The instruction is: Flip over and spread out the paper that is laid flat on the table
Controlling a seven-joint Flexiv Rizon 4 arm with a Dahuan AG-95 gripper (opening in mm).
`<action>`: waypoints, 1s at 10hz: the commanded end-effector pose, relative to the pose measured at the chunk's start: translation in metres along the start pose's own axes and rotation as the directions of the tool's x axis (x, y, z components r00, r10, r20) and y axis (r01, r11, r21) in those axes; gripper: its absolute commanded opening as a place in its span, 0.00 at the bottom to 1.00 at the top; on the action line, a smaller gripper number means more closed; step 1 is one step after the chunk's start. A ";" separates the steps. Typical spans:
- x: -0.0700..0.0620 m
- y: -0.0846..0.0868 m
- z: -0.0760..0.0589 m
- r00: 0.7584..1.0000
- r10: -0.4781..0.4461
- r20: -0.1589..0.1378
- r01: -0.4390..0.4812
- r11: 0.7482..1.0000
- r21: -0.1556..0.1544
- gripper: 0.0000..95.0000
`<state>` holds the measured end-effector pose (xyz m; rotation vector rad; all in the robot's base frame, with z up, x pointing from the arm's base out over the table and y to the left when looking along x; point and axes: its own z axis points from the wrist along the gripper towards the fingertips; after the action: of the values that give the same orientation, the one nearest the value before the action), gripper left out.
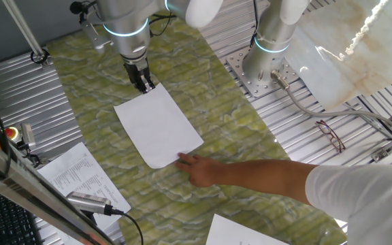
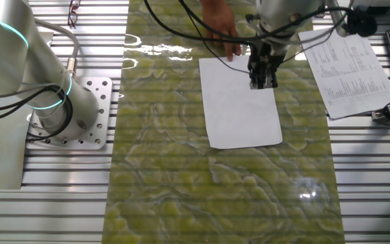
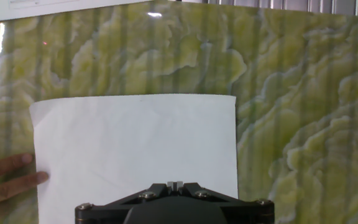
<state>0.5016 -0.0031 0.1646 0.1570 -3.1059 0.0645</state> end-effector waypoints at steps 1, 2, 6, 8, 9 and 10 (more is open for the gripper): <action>-0.012 -0.009 0.014 0.999 -0.032 0.009 0.031 0.999 0.005 0.00; -0.020 -0.015 0.019 0.999 -0.043 0.009 0.043 0.999 0.006 0.00; -0.040 -0.035 0.026 0.994 -0.105 0.008 0.105 0.994 0.011 0.20; -0.051 -0.045 0.033 0.993 -0.118 0.007 0.118 0.993 0.008 0.00; -0.054 -0.047 0.039 0.993 -0.121 0.008 0.121 0.993 0.006 0.20; -0.055 -0.048 0.044 0.992 -0.129 0.003 0.129 0.992 0.001 0.20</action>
<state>0.5619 -0.0480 0.1171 0.3600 -3.0897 0.0599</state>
